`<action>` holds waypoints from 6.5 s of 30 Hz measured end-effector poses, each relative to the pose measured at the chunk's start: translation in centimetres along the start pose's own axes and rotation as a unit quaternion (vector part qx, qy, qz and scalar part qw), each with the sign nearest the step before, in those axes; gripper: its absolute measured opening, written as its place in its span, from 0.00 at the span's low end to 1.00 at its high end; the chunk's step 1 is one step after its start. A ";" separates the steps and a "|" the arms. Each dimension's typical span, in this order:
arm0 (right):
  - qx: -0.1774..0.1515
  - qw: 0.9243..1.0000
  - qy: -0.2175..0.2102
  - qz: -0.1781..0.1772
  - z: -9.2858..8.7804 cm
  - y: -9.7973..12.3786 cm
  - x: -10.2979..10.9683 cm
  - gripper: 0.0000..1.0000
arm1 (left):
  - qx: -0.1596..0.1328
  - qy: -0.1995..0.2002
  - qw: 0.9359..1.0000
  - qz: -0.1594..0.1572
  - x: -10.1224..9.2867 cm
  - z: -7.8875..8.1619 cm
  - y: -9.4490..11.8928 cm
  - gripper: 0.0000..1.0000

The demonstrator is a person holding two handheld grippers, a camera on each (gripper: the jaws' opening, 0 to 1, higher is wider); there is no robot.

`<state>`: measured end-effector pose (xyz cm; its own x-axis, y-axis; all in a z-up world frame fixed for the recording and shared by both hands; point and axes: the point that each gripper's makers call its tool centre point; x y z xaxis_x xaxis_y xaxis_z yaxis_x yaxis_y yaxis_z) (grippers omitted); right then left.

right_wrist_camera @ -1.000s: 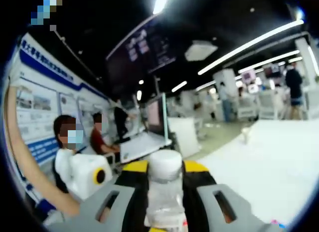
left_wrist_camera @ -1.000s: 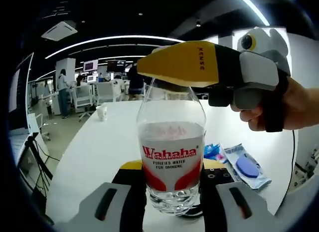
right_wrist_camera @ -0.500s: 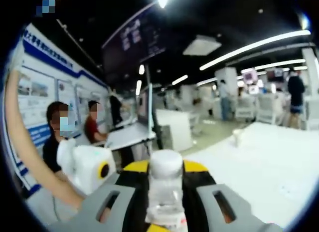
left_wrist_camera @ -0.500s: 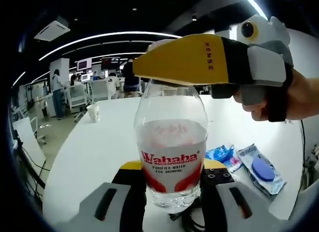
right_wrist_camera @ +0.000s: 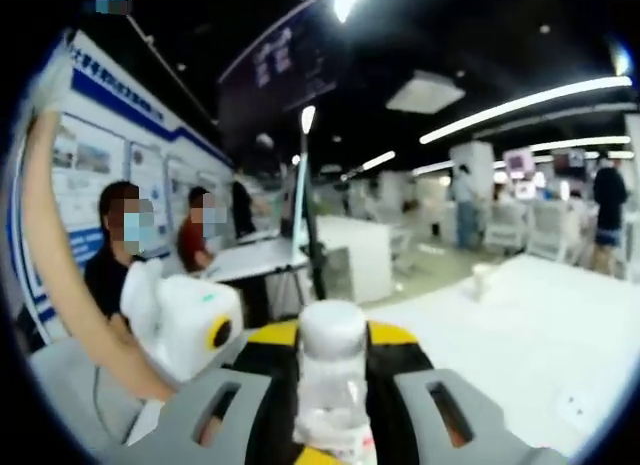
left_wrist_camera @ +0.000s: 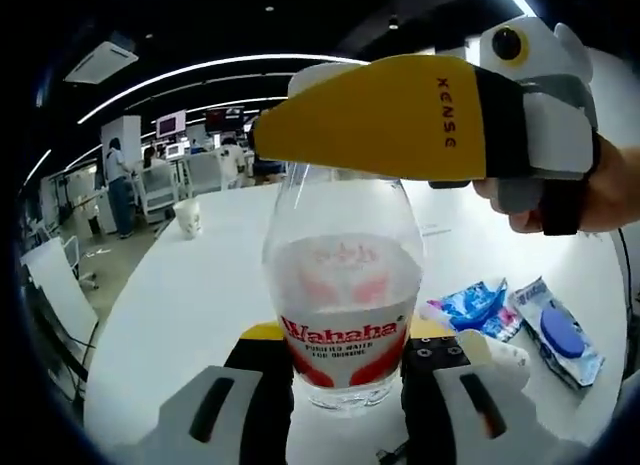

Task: Arrange the tabletop items into an orderly group along one side of the table until the central work area is clear of visible clutter.

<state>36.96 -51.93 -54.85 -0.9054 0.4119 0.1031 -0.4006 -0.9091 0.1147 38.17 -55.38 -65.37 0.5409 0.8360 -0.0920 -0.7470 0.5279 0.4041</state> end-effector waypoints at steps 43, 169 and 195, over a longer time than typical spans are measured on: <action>0.010 0.996 0.035 0.081 -3.7 -0.9 1.4 0.20 | -0.014 0.063 0.994 0.088 1.1 -3.2 -0.3 0.42; 0.019 0.970 0.013 -0.242 -2.3 22.4 5.9 0.73 | -0.003 -0.024 0.995 -0.093 -6.6 -2.2 13.5 1.00; 0.034 0.972 -0.009 -0.233 -5.3 25.6 0.3 0.70 | 0.017 0.015 0.999 -0.042 -7.2 -3.9 13.2 0.95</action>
<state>25.69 -75.38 -57.08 -0.6250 0.7795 0.0422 -0.7554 -0.6175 0.2192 22.90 -53.86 -62.87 0.5882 0.7938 -0.1544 -0.6863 0.5910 0.4239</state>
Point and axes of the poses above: the point that each gripper's makers call its tool centre point, and the gripper's own axes: y roughly backward along the fingers, x roughly to its left, z roughly out of its top, and after that the axes turned 7 degrees about -z, right-handed
